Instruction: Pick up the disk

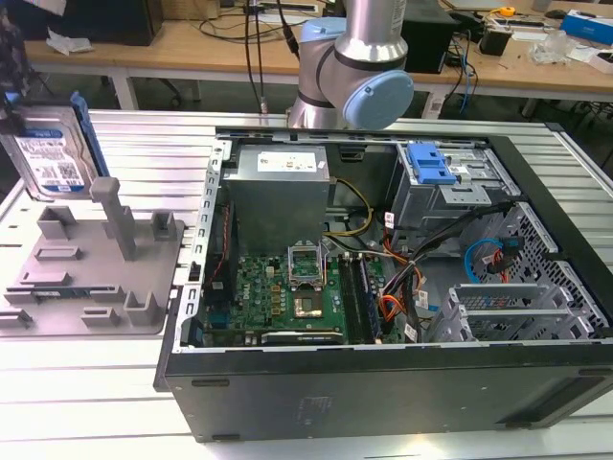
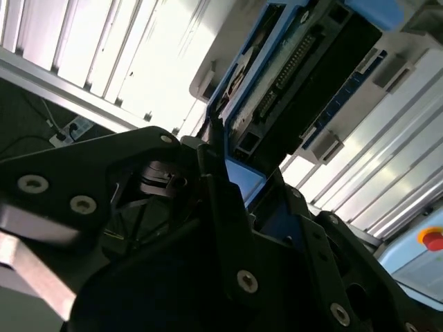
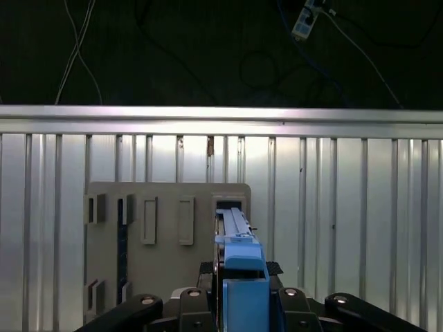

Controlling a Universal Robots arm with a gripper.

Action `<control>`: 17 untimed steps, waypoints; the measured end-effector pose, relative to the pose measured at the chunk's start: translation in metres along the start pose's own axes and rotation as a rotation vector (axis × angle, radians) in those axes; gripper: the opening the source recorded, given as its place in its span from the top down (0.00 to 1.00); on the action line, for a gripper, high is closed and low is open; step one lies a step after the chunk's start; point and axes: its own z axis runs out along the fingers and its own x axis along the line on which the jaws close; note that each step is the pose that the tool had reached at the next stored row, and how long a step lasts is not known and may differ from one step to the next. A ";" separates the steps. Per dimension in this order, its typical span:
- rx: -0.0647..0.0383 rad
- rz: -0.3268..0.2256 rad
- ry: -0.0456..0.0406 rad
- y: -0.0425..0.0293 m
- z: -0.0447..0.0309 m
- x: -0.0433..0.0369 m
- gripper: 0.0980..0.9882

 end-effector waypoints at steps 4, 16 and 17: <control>0.000 -0.003 0.0001 0.0008 -0.0260 0.0007 0.70; 0.000 -0.012 0.0004 0.0034 -0.1137 0.0041 0.70; 0.000 -0.013 -0.0003 0.0035 -0.1175 0.0044 0.70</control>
